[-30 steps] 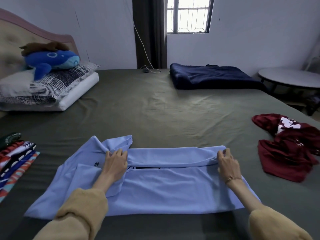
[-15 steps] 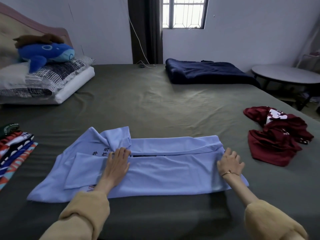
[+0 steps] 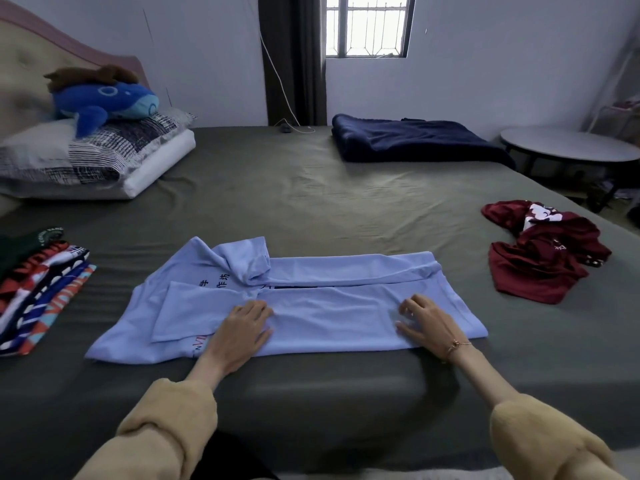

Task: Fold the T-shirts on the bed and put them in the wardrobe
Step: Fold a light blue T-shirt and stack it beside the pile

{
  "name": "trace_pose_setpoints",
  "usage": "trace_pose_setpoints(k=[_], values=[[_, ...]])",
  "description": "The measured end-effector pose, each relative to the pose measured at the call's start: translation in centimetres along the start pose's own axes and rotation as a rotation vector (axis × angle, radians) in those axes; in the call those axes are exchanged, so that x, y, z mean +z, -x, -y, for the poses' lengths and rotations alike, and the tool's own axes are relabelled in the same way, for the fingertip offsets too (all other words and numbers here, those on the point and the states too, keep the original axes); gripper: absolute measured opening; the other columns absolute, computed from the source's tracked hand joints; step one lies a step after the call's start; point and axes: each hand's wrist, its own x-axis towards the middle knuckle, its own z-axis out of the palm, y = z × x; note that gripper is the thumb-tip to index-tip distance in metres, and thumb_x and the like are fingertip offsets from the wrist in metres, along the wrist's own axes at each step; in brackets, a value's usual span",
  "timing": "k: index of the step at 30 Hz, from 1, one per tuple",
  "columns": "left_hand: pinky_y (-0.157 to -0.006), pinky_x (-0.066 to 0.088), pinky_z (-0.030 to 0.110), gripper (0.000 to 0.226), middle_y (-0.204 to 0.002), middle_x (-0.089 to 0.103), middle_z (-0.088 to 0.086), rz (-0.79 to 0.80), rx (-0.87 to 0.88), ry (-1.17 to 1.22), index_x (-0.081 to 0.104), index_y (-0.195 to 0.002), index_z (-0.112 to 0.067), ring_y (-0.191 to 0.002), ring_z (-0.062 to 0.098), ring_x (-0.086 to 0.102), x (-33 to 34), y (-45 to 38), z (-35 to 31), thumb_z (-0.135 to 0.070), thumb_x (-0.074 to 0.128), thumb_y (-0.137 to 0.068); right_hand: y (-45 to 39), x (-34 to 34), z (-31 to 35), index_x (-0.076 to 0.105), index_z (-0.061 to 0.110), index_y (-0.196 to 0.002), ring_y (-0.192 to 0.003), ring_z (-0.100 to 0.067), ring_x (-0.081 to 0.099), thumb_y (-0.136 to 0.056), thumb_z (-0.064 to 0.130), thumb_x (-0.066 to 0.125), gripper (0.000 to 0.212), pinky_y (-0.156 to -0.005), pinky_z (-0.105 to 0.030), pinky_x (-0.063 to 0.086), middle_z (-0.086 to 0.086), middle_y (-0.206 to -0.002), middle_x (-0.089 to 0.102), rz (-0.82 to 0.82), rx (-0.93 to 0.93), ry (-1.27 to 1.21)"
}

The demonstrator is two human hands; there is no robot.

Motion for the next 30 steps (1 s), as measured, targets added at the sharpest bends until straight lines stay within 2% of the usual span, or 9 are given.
trace_pose_setpoints(k=[2,4,9,12,18,20,23,26,30], values=[[-0.059,0.043,0.023,0.014,-0.076,0.061,-0.002,-0.007,-0.005,0.057,0.045,-0.086,-0.021,-0.065,0.017,0.064,-0.5,0.6,-0.5,-0.034,0.04,-0.083,0.7,0.2,0.1,0.051,0.014,-0.091,-0.088,-0.016,0.047,-0.083,0.057,0.042,0.044,-0.07,-0.03,0.038,-0.001,-0.093,0.052,0.048,-0.023,0.046],[-0.058,0.048,0.025,0.013,-0.08,0.06,0.0,0.045,-0.026,0.085,0.048,-0.085,-0.018,-0.071,0.019,0.063,-0.1,1.1,-0.3,-0.03,0.045,-0.09,0.8,0.3,0.5,0.045,0.018,-0.09,-0.095,-0.017,0.048,-0.089,0.05,0.044,0.032,-0.068,-0.024,0.029,-0.001,-0.098,0.055,0.098,-0.036,0.121],[-0.041,0.043,0.019,0.031,-0.066,0.057,-0.004,0.107,0.024,0.002,0.045,-0.077,-0.021,-0.053,0.011,0.06,-0.3,0.7,0.2,-0.02,0.075,-0.073,-0.1,0.1,1.1,0.05,0.008,-0.099,-0.105,-0.022,0.049,-0.1,0.034,0.039,0.029,-0.079,-0.033,0.04,-0.008,-0.106,0.056,0.182,-0.043,0.221],[-0.057,0.05,0.027,0.009,-0.081,0.062,0.009,0.204,-0.004,0.032,0.056,-0.085,-0.009,-0.071,0.024,0.066,-0.4,0.4,0.2,-0.014,0.064,-0.086,-0.1,-0.3,0.9,0.044,0.015,-0.09,-0.102,-0.021,0.051,-0.098,0.037,0.043,0.023,-0.078,-0.031,0.038,-0.007,-0.101,0.057,0.214,-0.028,0.196],[-0.087,0.042,0.03,0.023,-0.111,0.05,0.004,0.267,0.061,0.027,0.048,-0.109,-0.009,-0.106,0.019,0.05,-0.6,1.8,1.1,-0.027,0.037,-0.102,0.8,-1.0,0.5,0.039,0.016,-0.085,-0.083,-0.015,0.045,-0.096,0.036,0.047,0.025,-0.068,-0.024,0.028,0.005,-0.087,0.045,0.176,-0.059,0.139],[-0.082,0.047,0.031,0.017,-0.106,0.055,0.008,0.333,-0.007,0.026,0.053,-0.103,-0.008,-0.102,0.023,0.056,-1.0,2.0,1.5,-0.023,0.049,-0.097,1.0,-0.9,0.3,0.039,0.017,-0.086,-0.084,-0.011,0.041,-0.097,0.035,0.046,0.022,-0.07,-0.024,0.031,0.005,-0.089,0.047,0.171,-0.08,0.123],[-0.053,0.047,0.02,0.026,-0.079,0.059,0.0,0.26,0.053,-0.056,0.059,-0.079,-0.015,-0.07,0.013,0.062,-1.0,1.7,1.6,-0.02,0.082,-0.069,0.6,-0.6,0.5,0.037,0.017,-0.088,-0.096,-0.019,0.049,-0.1,0.035,0.039,0.022,-0.076,-0.028,0.036,-0.003,-0.097,0.051,0.215,-0.092,0.209],[-0.078,0.047,0.032,0.016,-0.108,0.057,0.008,0.38,-0.009,-0.076,0.054,-0.109,-0.008,-0.1,0.024,0.059,-1.2,1.6,1.4,-0.014,0.048,-0.095,0.3,-0.7,0.4,0.036,0.018,-0.088,-0.099,-0.022,0.052,-0.1,0.036,0.038,0.022,-0.078,-0.029,0.035,-0.006,-0.101,0.055,0.242,-0.082,0.239],[-0.088,0.04,0.034,0.025,-0.116,0.055,0.008,0.386,0.048,-0.151,0.048,-0.118,-0.008,-0.108,0.027,0.054,-1.4,1.2,1.5,-0.011,0.035,-0.097,0.3,-1.4,0.1,0.037,0.016,-0.084,-0.09,-0.023,0.053,-0.099,0.039,0.039,0.027,-0.07,-0.029,0.031,-0.003,-0.09,0.054,0.297,-0.084,0.242]])
